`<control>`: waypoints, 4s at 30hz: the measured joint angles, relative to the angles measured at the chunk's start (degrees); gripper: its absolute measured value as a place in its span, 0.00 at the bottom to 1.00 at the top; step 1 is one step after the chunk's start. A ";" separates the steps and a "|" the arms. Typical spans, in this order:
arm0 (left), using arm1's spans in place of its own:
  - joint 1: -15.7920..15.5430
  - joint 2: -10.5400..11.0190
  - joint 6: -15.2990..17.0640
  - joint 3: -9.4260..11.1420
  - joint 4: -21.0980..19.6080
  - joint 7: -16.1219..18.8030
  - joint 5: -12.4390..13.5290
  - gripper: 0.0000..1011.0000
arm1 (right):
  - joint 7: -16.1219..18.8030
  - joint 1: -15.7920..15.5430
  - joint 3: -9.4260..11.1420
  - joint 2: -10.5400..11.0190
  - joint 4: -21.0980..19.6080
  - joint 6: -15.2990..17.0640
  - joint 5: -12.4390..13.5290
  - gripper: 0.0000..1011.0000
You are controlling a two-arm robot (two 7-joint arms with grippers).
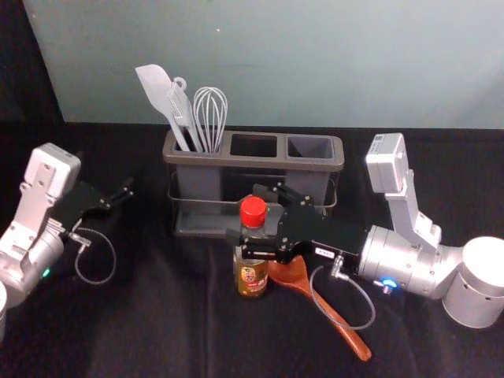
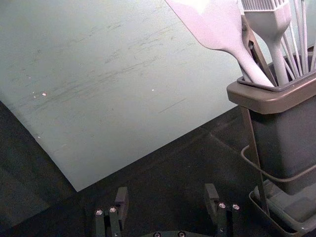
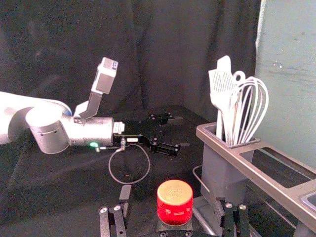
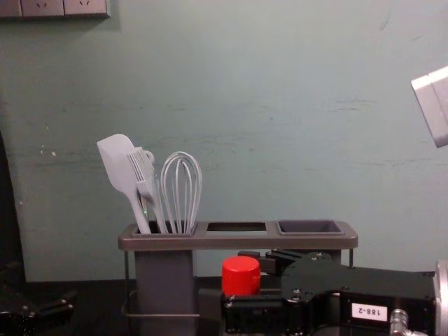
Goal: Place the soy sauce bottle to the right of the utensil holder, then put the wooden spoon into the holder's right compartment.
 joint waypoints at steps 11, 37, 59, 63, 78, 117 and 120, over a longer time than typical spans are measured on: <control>0.00 0.00 0.00 0.00 0.00 0.00 0.00 0.99 | -0.04 -0.05 0.05 0.05 -0.05 0.00 0.06 0.78; 0.00 0.00 0.00 0.00 0.00 0.00 0.00 0.99 | -0.02 -0.72 0.56 0.80 -1.68 -0.11 0.66 0.38; 0.00 0.00 0.00 0.00 0.00 0.00 0.00 0.99 | -7.47 -16.13 12.96 12.47 -19.40 -2.45 3.96 0.38; 0.00 0.00 0.00 0.00 0.00 0.00 0.00 0.99 | -9.23 -20.85 17.52 14.66 -21.26 -4.02 4.32 0.38; 0.00 0.00 0.00 0.00 0.00 0.00 0.00 0.99 | -11.33 -21.33 24.67 14.68 -15.69 -5.53 3.54 0.38; 0.00 0.00 0.00 0.00 0.00 0.00 0.00 0.99 | -8.46 -7.71 20.33 3.42 1.44 -6.43 -3.40 0.38; 0.00 0.00 0.00 0.00 0.00 0.00 0.00 0.99 | -8.42 -7.17 20.02 2.91 2.30 -6.73 -4.14 0.38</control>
